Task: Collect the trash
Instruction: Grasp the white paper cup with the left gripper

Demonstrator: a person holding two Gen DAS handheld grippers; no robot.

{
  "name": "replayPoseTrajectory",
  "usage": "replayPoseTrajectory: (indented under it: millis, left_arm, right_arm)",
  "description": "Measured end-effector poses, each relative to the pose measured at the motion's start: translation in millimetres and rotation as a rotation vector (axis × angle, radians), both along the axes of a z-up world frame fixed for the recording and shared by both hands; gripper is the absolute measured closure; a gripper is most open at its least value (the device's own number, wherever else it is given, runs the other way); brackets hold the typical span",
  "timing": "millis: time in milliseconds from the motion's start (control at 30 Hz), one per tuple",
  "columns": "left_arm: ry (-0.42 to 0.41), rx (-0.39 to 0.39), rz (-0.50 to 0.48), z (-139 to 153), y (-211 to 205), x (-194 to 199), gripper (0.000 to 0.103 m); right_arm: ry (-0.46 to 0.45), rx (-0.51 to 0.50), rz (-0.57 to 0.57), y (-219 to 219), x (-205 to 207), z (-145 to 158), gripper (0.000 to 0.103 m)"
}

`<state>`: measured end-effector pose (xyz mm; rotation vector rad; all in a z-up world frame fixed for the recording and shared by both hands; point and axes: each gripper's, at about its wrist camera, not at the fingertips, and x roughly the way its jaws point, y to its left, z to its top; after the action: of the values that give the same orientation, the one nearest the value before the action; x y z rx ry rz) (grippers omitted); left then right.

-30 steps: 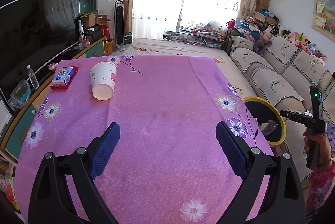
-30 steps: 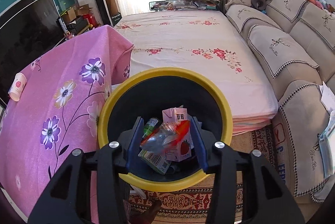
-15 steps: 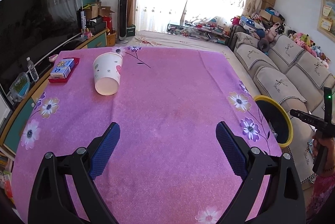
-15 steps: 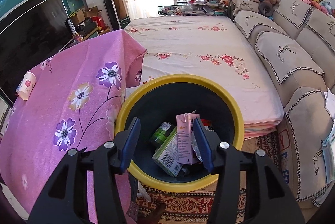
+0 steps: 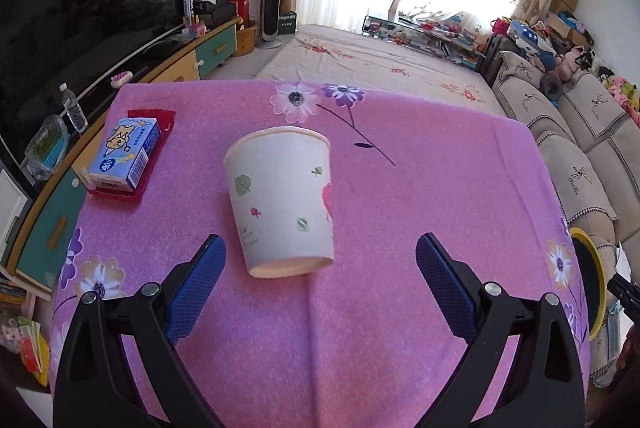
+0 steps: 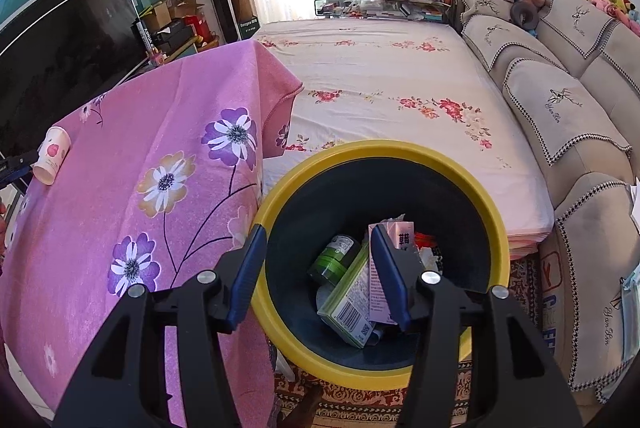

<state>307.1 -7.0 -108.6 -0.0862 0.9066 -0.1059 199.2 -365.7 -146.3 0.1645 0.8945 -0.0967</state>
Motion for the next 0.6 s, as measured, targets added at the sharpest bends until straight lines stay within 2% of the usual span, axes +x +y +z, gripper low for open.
replayPoseTrajectory:
  millis: [233, 400, 533, 600]
  left_arm:
    - [0.024, 0.047, 0.023, -19.3, 9.1, 41.7, 0.009]
    - [0.037, 0.06, 0.025, -27.8, 9.9, 58.2, 0.016]
    - [0.057, 0.06, 0.027, -35.4, 9.5, 67.8, 0.033]
    - [0.061, 0.048, 0.025, -38.0, 9.7, 69.8, 0.034]
  right_arm:
    - [0.018, -0.001, 0.021, 10.0, 16.3, -4.5, 0.051]
    - [0.024, 0.002, 0.029, 15.5, 23.3, -7.1, 0.051]
    - [0.032, 0.002, 0.035, 17.3, 25.9, -10.0, 0.051]
    - [0.033, 0.002, 0.037, 18.2, 25.8, -10.8, 0.051]
